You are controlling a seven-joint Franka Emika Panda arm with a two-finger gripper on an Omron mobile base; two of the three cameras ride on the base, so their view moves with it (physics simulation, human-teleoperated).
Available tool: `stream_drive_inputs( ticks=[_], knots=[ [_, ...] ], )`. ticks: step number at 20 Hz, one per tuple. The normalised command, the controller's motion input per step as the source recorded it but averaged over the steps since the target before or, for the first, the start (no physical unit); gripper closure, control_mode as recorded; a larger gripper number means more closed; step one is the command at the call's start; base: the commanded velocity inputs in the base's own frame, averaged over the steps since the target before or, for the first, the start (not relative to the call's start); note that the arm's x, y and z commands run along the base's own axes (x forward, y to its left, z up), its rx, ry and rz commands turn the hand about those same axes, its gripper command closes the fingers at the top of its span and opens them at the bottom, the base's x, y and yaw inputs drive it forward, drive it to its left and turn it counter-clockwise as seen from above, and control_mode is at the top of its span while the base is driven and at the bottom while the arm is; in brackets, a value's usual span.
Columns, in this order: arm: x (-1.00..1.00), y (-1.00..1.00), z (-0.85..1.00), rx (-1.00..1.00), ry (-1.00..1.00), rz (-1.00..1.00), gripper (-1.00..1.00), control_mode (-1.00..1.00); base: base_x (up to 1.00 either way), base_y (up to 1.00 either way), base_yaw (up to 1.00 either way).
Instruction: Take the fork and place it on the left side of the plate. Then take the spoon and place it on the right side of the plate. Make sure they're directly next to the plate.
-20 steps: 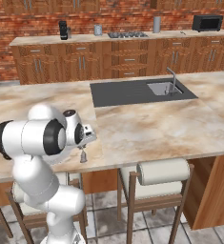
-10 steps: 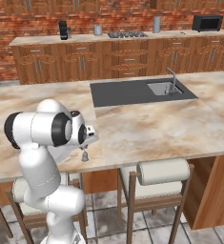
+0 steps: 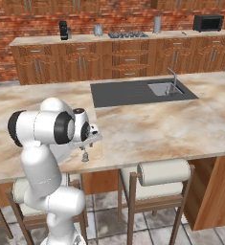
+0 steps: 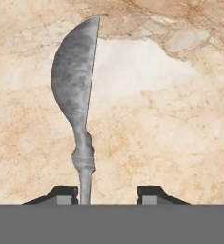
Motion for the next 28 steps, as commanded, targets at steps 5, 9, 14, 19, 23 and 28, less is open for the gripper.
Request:
stream_drive_inputs(
  ticks=[5, 9, 14, 19, 23, 28],
  knots=[
    [-0.2, 0.0, 0.16, 0.02, 0.0, 0.0, -1.0, -1.0, 0.0, 0.0, 0.0],
    [-0.31, 0.0, 0.4, 0.01, 0.0, 0.0, -1.0, -1.0, 0.0, 0.0, 0.0],
    [-0.32, 0.0, 0.49, 0.04, 0.0, 0.0, -1.0, -1.0, 0.0, 0.0, 0.0],
    [-0.35, -0.01, 0.59, 0.04, 0.0, -0.01, -1.0, -1.0, 0.0, 0.0, 0.0],
    [-0.46, -0.08, 0.62, 0.02, 0.0, -0.04, -1.0, -1.0, 0.0, 0.0, 0.0],
    [-0.44, -0.12, 0.58, 0.01, 0.0, -0.05, -1.0, -1.0, 0.0, 0.0, 0.0]
  ],
)
